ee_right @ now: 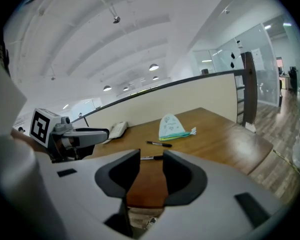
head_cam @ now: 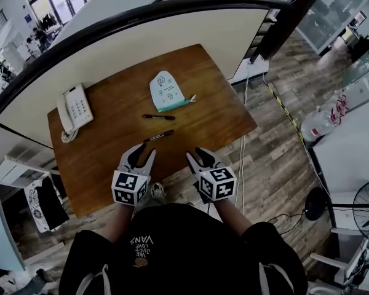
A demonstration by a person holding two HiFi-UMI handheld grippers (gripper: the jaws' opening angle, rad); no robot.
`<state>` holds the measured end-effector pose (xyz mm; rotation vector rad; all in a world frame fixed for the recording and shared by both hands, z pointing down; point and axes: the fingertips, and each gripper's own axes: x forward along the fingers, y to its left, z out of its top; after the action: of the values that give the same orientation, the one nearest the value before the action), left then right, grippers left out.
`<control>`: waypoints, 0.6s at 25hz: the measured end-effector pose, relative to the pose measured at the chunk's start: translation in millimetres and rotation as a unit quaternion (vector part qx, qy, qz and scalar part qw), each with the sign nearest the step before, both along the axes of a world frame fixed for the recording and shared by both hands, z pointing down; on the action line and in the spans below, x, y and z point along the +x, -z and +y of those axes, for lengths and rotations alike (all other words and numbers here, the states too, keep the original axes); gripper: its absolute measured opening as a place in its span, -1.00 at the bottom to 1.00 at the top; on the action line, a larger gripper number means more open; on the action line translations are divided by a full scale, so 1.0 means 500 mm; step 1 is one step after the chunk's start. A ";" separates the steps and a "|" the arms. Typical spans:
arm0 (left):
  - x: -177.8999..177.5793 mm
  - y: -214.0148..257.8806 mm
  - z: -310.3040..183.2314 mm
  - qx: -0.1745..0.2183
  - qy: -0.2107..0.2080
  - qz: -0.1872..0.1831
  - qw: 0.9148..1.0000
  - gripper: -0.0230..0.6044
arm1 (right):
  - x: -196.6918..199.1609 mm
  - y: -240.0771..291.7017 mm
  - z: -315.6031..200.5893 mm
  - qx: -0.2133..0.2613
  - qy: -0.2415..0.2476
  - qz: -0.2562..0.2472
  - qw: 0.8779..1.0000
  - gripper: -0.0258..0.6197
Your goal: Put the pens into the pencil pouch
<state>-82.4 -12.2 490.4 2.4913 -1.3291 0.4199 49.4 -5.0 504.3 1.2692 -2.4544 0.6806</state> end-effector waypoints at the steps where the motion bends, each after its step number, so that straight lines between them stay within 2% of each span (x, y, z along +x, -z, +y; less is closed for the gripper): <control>1: -0.006 -0.001 -0.015 0.000 -0.006 0.000 1.000 -0.56 | -0.008 -0.002 -0.016 0.001 -0.003 0.002 1.000 -0.59; 10: -0.054 -0.034 -0.107 -0.015 -0.053 0.011 0.998 -0.56 | -0.067 -0.039 -0.119 -0.007 -0.030 0.028 0.999 -0.59; 15: -0.061 -0.063 -0.124 -0.033 -0.071 0.014 0.997 -0.56 | -0.080 -0.066 -0.153 -0.013 -0.022 0.058 0.998 -0.59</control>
<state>-112.9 -74.1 521.9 2.5351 -1.1138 0.4504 9.4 -81.3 537.1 1.3175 -2.3242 0.6290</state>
